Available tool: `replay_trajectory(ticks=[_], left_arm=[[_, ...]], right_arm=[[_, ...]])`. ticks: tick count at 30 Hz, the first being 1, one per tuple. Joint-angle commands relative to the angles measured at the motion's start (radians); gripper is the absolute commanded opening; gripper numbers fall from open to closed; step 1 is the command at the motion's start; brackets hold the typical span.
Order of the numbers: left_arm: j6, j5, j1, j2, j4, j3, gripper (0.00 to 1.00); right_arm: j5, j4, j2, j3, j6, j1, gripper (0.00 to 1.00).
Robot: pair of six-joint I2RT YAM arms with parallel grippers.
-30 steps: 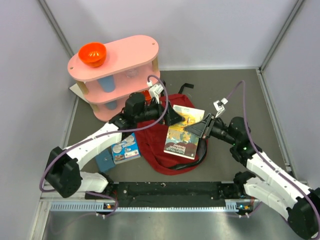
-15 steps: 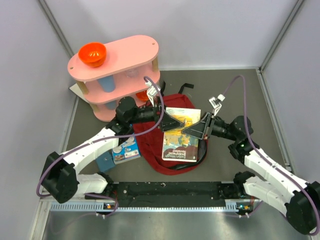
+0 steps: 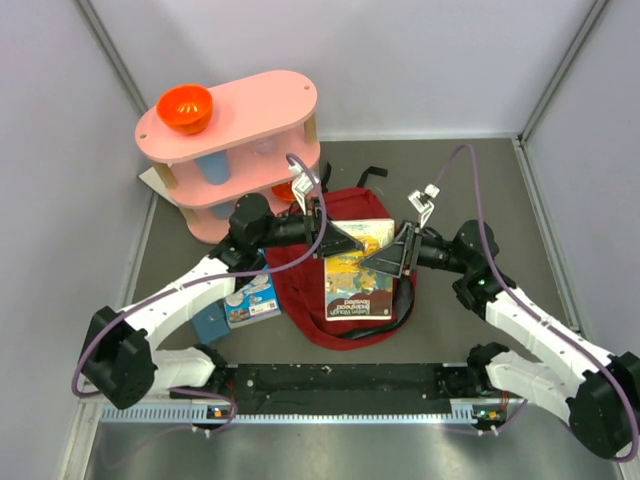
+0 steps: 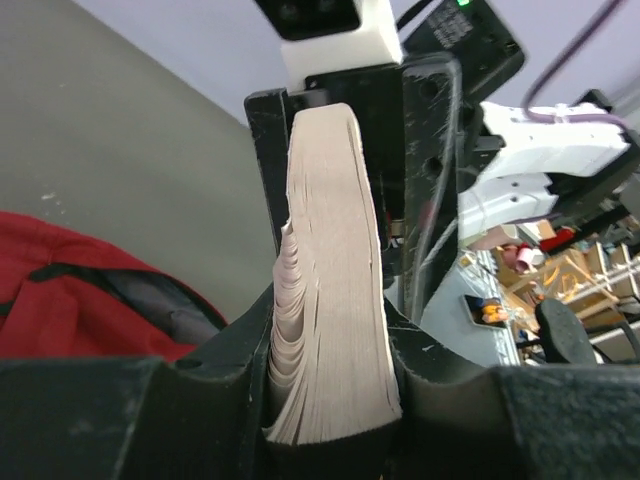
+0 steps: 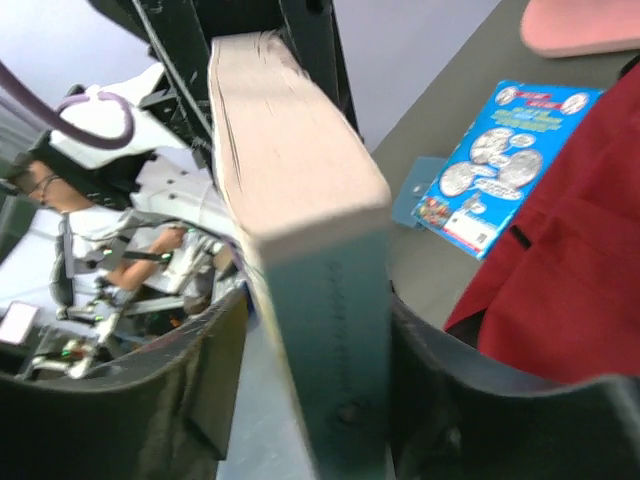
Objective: Pack the student bag
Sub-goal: Pick up the book from the student bag.
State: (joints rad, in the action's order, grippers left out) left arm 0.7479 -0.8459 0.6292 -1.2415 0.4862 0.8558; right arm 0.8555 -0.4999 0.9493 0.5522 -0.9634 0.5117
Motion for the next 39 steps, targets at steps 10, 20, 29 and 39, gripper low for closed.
replay_trajectory(ticks=[10,20,29,39], left_arm=[[0.068,0.585,-0.108,0.272,-0.220,-0.038,0.00],[0.317,0.639,-0.111,0.304,0.101,-0.205,0.00],[0.376,0.614,-0.111,0.266,0.275,-0.247,0.00],[0.429,0.587,-0.109,0.214,0.353,-0.259,0.00]], right_arm=[[-0.546,0.183,-0.345,-0.241,-0.090,0.011,0.87],[-0.475,-0.260,-0.229,-0.351,-0.291,0.021,0.87],[-0.519,-0.391,-0.035,-0.316,-0.348,0.097,0.87],[-0.619,-0.551,0.077,-0.252,-0.348,0.198,0.87]])
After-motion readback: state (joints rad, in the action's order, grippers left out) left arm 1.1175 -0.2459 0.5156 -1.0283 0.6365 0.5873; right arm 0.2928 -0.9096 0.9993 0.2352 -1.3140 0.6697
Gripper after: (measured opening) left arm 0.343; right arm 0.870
